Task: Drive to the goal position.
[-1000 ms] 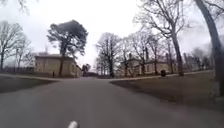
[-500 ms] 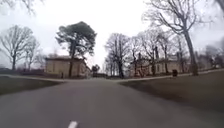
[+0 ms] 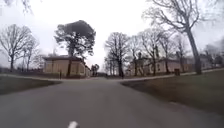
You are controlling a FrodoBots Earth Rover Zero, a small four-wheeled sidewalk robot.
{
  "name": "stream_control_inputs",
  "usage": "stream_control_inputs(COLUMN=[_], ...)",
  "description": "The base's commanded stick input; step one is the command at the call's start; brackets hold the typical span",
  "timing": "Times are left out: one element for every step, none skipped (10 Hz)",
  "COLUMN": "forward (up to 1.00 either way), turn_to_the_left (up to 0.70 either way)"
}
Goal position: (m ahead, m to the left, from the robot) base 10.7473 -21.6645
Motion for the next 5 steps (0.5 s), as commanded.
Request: stream_control_inputs(forward=[1.00,1.00,1.00,1.00,1.00], turn_to_the_left=[0.01,0.01,0.01,0.01,0.01])
